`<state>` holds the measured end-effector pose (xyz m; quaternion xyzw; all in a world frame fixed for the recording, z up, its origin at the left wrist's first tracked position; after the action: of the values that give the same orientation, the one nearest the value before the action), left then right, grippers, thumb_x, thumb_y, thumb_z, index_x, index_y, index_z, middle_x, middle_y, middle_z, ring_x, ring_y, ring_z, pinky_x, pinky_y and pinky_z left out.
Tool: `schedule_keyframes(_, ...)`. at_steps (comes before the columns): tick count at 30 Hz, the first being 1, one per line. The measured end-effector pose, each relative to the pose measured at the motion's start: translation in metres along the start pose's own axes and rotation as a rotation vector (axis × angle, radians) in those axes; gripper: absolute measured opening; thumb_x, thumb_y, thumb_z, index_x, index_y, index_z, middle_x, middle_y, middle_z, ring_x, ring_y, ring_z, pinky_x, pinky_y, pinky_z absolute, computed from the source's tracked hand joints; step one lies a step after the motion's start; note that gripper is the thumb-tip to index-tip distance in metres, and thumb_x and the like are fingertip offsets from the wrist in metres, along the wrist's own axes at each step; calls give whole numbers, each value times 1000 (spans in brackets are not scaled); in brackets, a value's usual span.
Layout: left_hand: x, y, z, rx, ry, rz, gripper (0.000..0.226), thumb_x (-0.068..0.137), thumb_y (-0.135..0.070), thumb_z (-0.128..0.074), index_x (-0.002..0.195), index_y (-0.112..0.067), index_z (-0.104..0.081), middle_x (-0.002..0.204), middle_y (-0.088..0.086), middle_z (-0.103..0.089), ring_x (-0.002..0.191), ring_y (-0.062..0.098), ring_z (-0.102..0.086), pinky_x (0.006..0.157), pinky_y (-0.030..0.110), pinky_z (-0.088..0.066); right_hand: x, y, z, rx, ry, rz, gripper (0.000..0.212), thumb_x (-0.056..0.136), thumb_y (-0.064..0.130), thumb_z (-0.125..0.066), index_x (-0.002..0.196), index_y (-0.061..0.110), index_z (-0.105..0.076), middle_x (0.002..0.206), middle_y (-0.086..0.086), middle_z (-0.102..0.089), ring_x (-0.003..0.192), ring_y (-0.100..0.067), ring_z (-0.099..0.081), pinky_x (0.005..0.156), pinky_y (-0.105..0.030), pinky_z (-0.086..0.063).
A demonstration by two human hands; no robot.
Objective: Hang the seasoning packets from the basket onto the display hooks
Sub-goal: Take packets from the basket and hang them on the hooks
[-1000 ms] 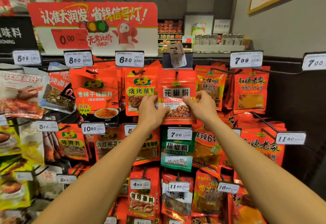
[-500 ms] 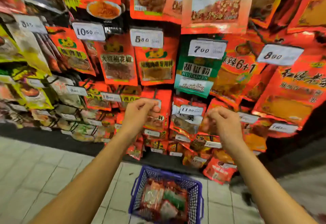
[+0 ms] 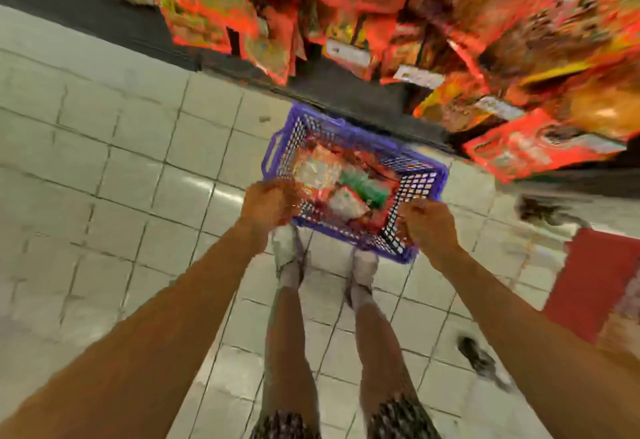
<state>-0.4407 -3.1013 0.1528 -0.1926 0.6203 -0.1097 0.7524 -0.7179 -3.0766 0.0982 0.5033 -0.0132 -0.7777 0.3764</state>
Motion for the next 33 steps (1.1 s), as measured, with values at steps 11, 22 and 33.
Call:
schedule_keyframes(11,232,132,-23,389,78,27,12,91,-10,-57,91,-6,-68,93,18,-73,88,36,-71,81,45,-62,208,-115,-179,-910,218,325,27,94,28,-60,116,13,-62,114,-17,-67,105,-37,-63,70,-36,-49)
schedule_keyframes(22,315,159,-44,786,164,-162,24,97,-16,-49,90,-13,-72,89,9,-74,88,29,-70,86,43,-57,340,-178,-265,-1538,325,859,94,94,35,-63,161,34,2,169,-5,17,156,-34,11,125,-56,3)
schedule_keyframes(33,322,157,-33,488,95,-12,24,90,-7,-57,92,-29,-67,82,2,-72,70,18,-65,58,27,-49,282,-107,-197,-458,238,713,27,90,17,-54,107,12,-74,101,-10,-75,90,-28,-73,74,-37,-55)
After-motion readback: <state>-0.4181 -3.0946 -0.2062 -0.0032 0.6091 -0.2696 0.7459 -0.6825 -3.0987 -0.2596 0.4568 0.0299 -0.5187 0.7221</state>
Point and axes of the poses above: each hand's wrist, its own x-axis towards the middle knuckle, its own z-axis out of the back of the hand, y = z × x, the point moved 3 cm from there along x, towards the middle knuckle
